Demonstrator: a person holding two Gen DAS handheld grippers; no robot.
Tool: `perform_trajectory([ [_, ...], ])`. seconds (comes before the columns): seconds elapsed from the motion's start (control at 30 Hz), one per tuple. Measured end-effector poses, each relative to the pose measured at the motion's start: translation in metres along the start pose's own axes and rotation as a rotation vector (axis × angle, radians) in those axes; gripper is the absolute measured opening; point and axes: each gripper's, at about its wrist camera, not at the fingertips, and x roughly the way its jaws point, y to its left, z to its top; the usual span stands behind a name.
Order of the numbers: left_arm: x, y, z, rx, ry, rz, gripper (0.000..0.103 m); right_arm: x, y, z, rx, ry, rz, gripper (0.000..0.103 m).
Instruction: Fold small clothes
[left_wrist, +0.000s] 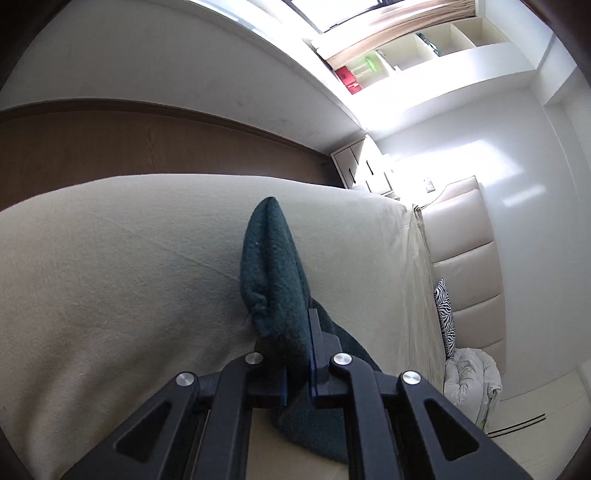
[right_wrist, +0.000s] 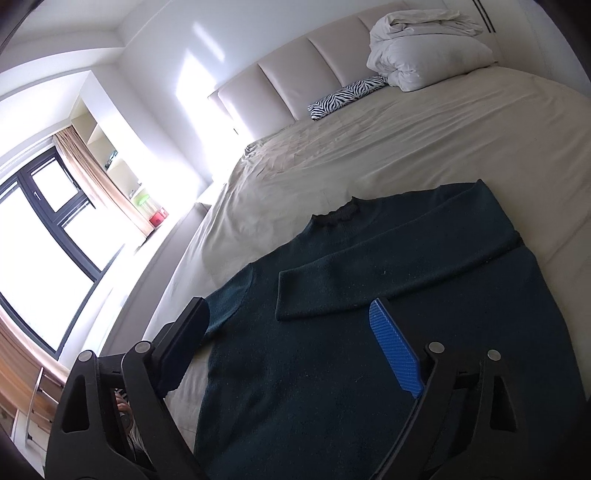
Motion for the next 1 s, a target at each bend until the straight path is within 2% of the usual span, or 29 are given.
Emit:
perform_trajectory([
  [0.07,-0.002,-0.042,-0.014,0.127,0.003,-0.012,0.008,0.001,-0.014,-0.001,0.023,0.003,-0.012,0.085],
  [0.2,0.003,-0.147,-0.076,0.461,0.028,-0.048,0.008,-0.004,-0.043,-0.002,0.073,-0.006,-0.030,0.085],
  [0.27,0.009,-0.197,-0.121,0.624,0.053,-0.078,0.008,-0.008,-0.059,-0.003,0.098,-0.013,-0.039,0.085],
  [0.37,0.018,-0.255,-0.207,0.829,0.111,-0.134,0.008,-0.018,-0.084,-0.004,0.137,-0.030,-0.058,0.085],
  [0.43,0.033,-0.284,-0.265,0.929,0.174,-0.171,0.008,-0.026,-0.103,-0.005,0.165,-0.044,-0.071,0.085],
  [0.53,0.059,-0.309,-0.348,1.042,0.255,-0.201,0.009,-0.037,-0.130,-0.007,0.203,-0.064,-0.093,0.085],
  [0.57,0.069,-0.315,-0.373,1.063,0.290,-0.210,0.012,-0.041,-0.139,-0.008,0.215,-0.071,-0.101,0.085],
  [0.67,0.091,-0.318,-0.437,1.162,0.410,-0.217,0.049,-0.048,-0.163,-0.010,0.240,-0.079,-0.126,0.085],
  [0.7,0.091,-0.317,-0.451,1.194,0.432,-0.219,0.052,-0.049,-0.170,-0.011,0.245,-0.078,-0.136,0.085],
  [0.77,0.081,-0.311,-0.459,1.239,0.433,-0.235,0.058,-0.049,-0.182,-0.013,0.254,-0.069,-0.152,0.085],
  [0.8,0.077,-0.309,-0.456,1.247,0.420,-0.237,0.068,-0.047,-0.187,-0.014,0.259,-0.063,-0.156,0.085],
  [0.83,0.068,-0.303,-0.447,1.240,0.410,-0.237,0.071,-0.045,-0.191,-0.015,0.263,-0.058,-0.160,0.085],
  [0.93,0.043,-0.278,-0.400,1.159,0.410,-0.312,0.073,-0.030,-0.197,-0.013,0.269,-0.028,-0.154,0.085],
  [1.0,0.027,-0.262,-0.372,1.111,0.370,-0.320,0.073,-0.016,-0.188,-0.005,0.239,-0.008,-0.126,0.085],
])
